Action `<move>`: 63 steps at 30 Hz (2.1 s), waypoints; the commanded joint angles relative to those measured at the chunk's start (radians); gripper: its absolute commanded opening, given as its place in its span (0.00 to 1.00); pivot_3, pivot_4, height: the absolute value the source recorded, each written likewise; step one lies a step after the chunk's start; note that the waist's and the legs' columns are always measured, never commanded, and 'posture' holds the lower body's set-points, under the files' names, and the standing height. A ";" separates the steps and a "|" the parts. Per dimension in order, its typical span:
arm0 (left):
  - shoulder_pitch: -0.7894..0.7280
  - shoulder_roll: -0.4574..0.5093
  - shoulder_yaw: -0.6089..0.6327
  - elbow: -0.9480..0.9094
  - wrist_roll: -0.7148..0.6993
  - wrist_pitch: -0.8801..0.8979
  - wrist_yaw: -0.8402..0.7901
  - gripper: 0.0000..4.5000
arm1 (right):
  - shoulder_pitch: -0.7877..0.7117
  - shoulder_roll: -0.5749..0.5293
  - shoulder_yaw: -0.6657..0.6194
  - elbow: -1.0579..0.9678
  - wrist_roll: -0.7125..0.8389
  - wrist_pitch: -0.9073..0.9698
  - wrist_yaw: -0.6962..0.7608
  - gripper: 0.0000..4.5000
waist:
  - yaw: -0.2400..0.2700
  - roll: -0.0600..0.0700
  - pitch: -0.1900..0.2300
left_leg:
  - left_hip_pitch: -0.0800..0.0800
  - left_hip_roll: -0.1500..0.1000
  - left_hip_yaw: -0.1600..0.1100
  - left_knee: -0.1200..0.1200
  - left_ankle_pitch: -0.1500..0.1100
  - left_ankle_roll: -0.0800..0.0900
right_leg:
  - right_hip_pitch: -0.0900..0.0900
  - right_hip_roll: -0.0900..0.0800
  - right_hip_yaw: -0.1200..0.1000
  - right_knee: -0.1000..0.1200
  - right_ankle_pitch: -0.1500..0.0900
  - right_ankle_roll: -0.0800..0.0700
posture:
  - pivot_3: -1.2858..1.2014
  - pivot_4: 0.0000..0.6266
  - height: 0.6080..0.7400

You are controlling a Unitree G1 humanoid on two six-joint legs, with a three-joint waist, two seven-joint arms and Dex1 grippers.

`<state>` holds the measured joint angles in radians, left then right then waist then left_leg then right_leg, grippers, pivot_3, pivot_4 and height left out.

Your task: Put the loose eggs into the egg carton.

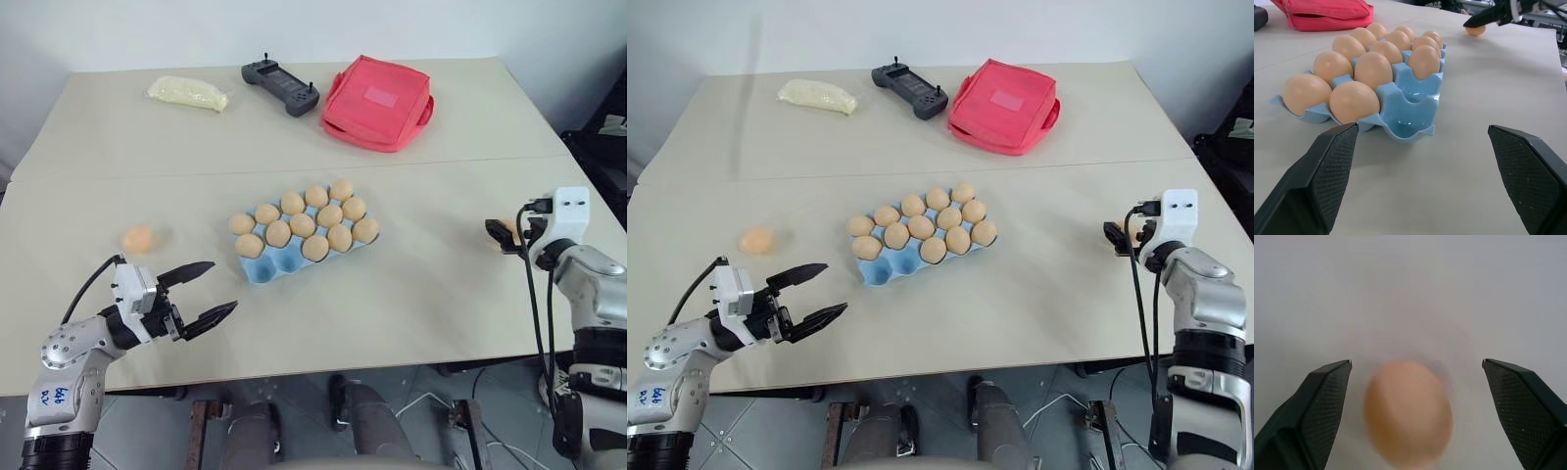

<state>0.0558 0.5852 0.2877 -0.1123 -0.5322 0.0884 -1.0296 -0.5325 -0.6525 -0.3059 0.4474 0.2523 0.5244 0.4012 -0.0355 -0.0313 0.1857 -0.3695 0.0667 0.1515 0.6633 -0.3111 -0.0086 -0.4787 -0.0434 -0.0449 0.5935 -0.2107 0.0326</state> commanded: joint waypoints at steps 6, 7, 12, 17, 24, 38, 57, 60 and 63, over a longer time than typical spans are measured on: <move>0.048 -0.016 0.023 -0.056 -0.012 -0.033 0.026 1.00 | -0.063 0.008 0.031 0.085 -0.028 -0.068 0.010 0.55 | -0.002 0.000 0.000 | 0.001 0.000 0.000 0.000 0.000 0.000 | 0.000 0.000 0.002 0.001 0.000 0.000 | 0.52 0.24 1.00; 0.050 -0.016 0.024 -0.057 -0.012 -0.034 0.028 1.00 | -0.066 0.008 0.033 0.083 -0.029 -0.069 0.012 0.47 | -0.002 0.000 0.000 | 0.000 0.000 0.000 0.000 0.000 0.000 | 0.000 0.000 0.002 0.001 0.000 0.000 | 0.52 0.24 1.00; 0.058 -0.014 0.031 -0.061 -0.015 -0.036 0.035 1.00 | -0.083 0.014 0.064 -0.158 0.044 0.041 0.093 0.37 | -0.008 0.001 0.000 | 0.001 0.000 0.001 0.000 0.000 0.000 | 0.000 0.000 0.004 0.002 0.000 0.000 | 0.52 0.24 1.00; 0.053 -0.012 0.032 -0.055 -0.015 -0.039 0.035 1.00 | -0.081 0.048 0.199 -0.480 0.144 0.189 0.220 0.37 | -0.022 0.001 0.000 | 0.002 0.003 0.001 0.000 0.000 -0.001 | -0.001 0.000 0.004 0.004 0.000 -0.001 | 0.52 0.24 1.00; 0.032 -0.008 0.030 -0.036 -0.011 -0.045 0.031 1.00 | -0.170 0.207 0.401 -0.630 0.194 0.270 0.264 0.37 | -0.020 0.001 0.000 | 0.001 0.004 -0.001 0.000 0.000 -0.003 | -0.002 0.000 -0.002 0.005 -0.001 -0.005 | 0.52 0.24 1.00; 0.059 -0.014 0.051 -0.054 -0.007 -0.065 0.055 1.00 | -0.241 0.428 0.645 -0.537 0.097 0.198 0.297 0.37 | -0.020 0.000 0.000 | 0.000 0.004 -0.002 0.000 -0.001 -0.004 | -0.003 -0.002 -0.006 0.008 -0.001 -0.005 | 0.52 0.24 1.00; 0.054 -0.015 0.041 -0.044 -0.005 -0.078 0.076 1.00 | -0.229 0.472 0.635 -0.517 0.048 0.146 0.287 1.00 | -0.021 0.000 -0.001 | 0.000 0.005 -0.002 0.000 -0.002 -0.005 | -0.003 -0.002 -0.007 0.009 -0.002 -0.007 | 0.52 0.24 1.00; 0.055 -0.018 0.045 -0.043 -0.004 -0.078 0.084 1.00 | -0.198 0.388 0.576 -0.578 0.075 0.099 0.357 1.00 | -0.018 0.000 -0.001 | 0.000 0.005 -0.002 0.000 -0.002 -0.005 | -0.003 -0.002 -0.008 0.009 -0.002 -0.006 | 0.52 0.24 1.00; 0.061 -0.021 0.057 -0.044 0.000 -0.077 0.104 1.00 | -0.159 0.280 0.529 -0.590 0.084 0.039 0.443 1.00 | -0.015 0.000 -0.001 | 0.000 0.004 -0.003 0.000 -0.002 -0.005 | -0.003 -0.001 -0.008 0.008 -0.002 -0.006 | 0.52 0.24 1.00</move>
<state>0.1123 0.5663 0.3151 -0.1421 -0.5294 0.0302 -0.9377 -0.7029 -0.3463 0.2591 -0.0991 0.3212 0.6085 0.7990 -0.0502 -0.0313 0.1851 -0.3697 0.0705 0.1489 0.6635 -0.3129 -0.0136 -0.4813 -0.0447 -0.0529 0.6007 -0.2125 0.0267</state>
